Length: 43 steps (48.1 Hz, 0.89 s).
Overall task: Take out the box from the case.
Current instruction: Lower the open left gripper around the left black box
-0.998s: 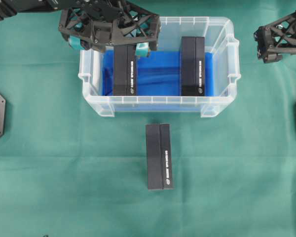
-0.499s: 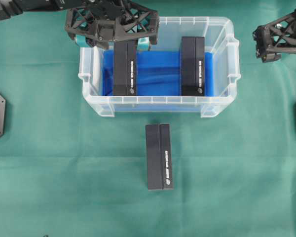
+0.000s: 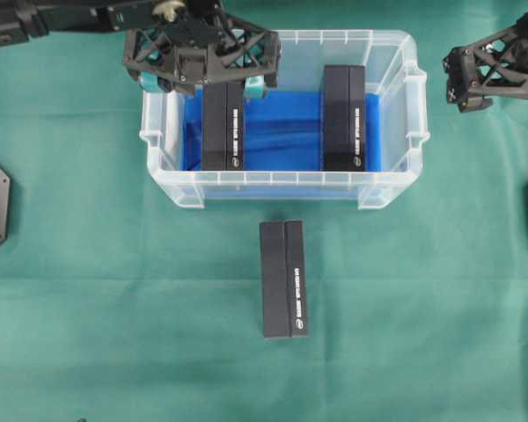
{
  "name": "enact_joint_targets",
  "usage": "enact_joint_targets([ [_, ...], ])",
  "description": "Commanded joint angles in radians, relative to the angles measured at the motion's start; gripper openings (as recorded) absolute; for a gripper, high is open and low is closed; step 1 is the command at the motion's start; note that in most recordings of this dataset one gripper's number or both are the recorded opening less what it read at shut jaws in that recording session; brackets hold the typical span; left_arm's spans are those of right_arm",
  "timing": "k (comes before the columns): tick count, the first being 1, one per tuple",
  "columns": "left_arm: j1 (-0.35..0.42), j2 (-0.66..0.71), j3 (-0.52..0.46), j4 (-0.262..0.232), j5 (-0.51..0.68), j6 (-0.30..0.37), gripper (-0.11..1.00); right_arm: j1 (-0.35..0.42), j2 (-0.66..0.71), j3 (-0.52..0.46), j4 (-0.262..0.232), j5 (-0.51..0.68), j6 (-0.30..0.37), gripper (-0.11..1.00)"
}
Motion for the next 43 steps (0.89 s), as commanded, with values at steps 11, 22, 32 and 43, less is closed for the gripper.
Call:
enact_joint_targets([
  [11, -0.002, 0.032, 0.051, -0.006, -0.091, 0.002, 0.98, -0.002, -0.006, -0.006, -0.005, -0.005, 0.0, 0.94],
  [22, 0.0, 0.035, 0.1, -0.006, -0.112, -0.003, 0.98, -0.002, -0.006, 0.0, -0.003, -0.008, 0.0, 0.94],
  [32, -0.002, 0.038, 0.129, -0.011, -0.158, -0.009, 0.98, -0.002, -0.006, 0.005, -0.003, -0.02, 0.0, 0.94],
  [43, -0.008, 0.048, 0.163, -0.014, -0.196, -0.012, 0.98, -0.002, -0.006, 0.005, -0.003, -0.025, 0.0, 0.94],
])
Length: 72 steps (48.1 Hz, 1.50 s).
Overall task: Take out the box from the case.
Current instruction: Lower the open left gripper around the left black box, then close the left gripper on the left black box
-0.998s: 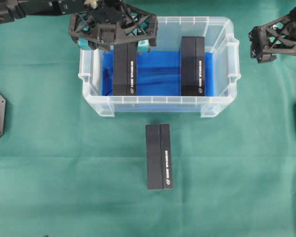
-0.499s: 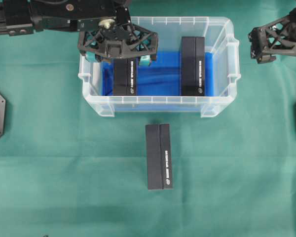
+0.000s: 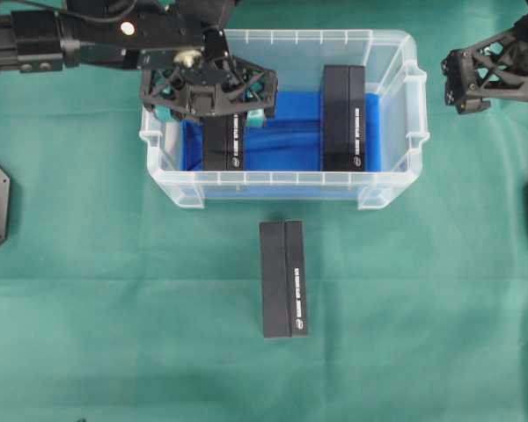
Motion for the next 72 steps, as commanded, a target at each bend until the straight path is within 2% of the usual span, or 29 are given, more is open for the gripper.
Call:
enact_joint_targets([
  [1, -0.005, -0.014, 0.003, -0.002, -0.014, 0.0, 0.98, 0.0, -0.006, -0.009, -0.005, -0.005, 0.0, 0.94],
  [19, -0.021, -0.015, 0.011, -0.009, -0.026, -0.023, 0.95, 0.0, -0.006, -0.009, -0.003, -0.005, 0.0, 0.94],
  [23, -0.025, -0.015, 0.006, -0.009, -0.037, -0.026, 0.85, 0.0, -0.006, -0.009, -0.003, -0.005, 0.0, 0.94],
  [28, -0.028, -0.015, 0.005, -0.011, -0.051, -0.031, 0.61, 0.0, -0.008, -0.008, -0.003, -0.003, 0.0, 0.94],
  [55, -0.034, -0.063, -0.002, -0.011, -0.028, -0.078, 0.61, 0.0, -0.012, -0.008, -0.003, -0.002, -0.011, 0.94],
  [72, -0.057, -0.114, -0.117, -0.009, 0.172, -0.081, 0.61, 0.003, -0.012, -0.008, -0.003, -0.002, -0.012, 0.94],
])
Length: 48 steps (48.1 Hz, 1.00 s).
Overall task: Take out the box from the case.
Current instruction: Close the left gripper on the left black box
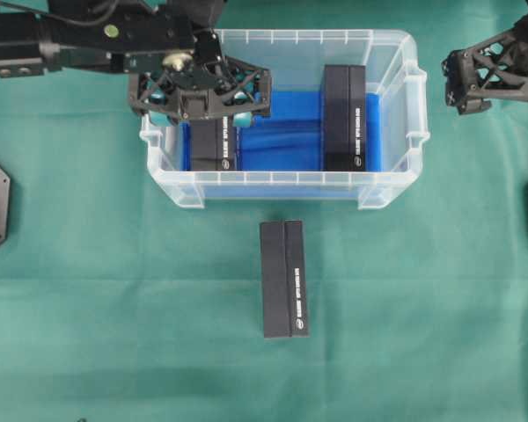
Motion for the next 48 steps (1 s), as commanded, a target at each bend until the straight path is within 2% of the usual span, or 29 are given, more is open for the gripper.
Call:
enact_joint_targets([
  [1, -0.017, -0.057, -0.069, -0.002, 0.041, 0.002, 0.61, 0.005, -0.012, -0.008, -0.002, -0.003, -0.002, 0.94],
  [27, 0.005, -0.153, -0.322, 0.002, 0.33, 0.0, 0.61, 0.025, -0.012, -0.008, -0.002, -0.003, 0.0, 0.94],
  [38, 0.006, -0.14, -0.411, 0.002, 0.364, 0.005, 0.61, 0.028, -0.012, -0.008, -0.002, -0.002, 0.0, 0.94],
  [48, 0.006, -0.129, -0.428, 0.003, 0.374, 0.005, 0.61, 0.029, -0.012, -0.008, -0.002, -0.002, 0.0, 0.94],
])
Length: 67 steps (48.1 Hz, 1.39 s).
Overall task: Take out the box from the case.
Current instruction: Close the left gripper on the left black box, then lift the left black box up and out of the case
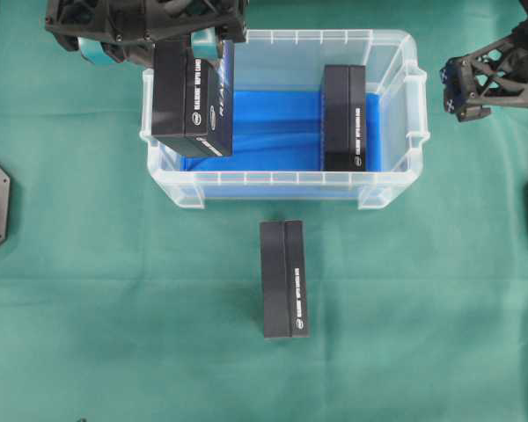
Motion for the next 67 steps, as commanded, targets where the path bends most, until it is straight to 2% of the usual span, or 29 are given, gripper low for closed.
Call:
enact_joint_targets([
  [1, 0.002, -0.014, -0.032, 0.005, 0.0, 0.0, 0.61, 0.002, -0.012, -0.011, -0.002, -0.003, 0.0, 0.94],
  [67, -0.005, -0.018, -0.025, 0.006, 0.0, -0.002, 0.61, 0.002, -0.012, -0.009, -0.005, -0.002, 0.002, 0.94],
])
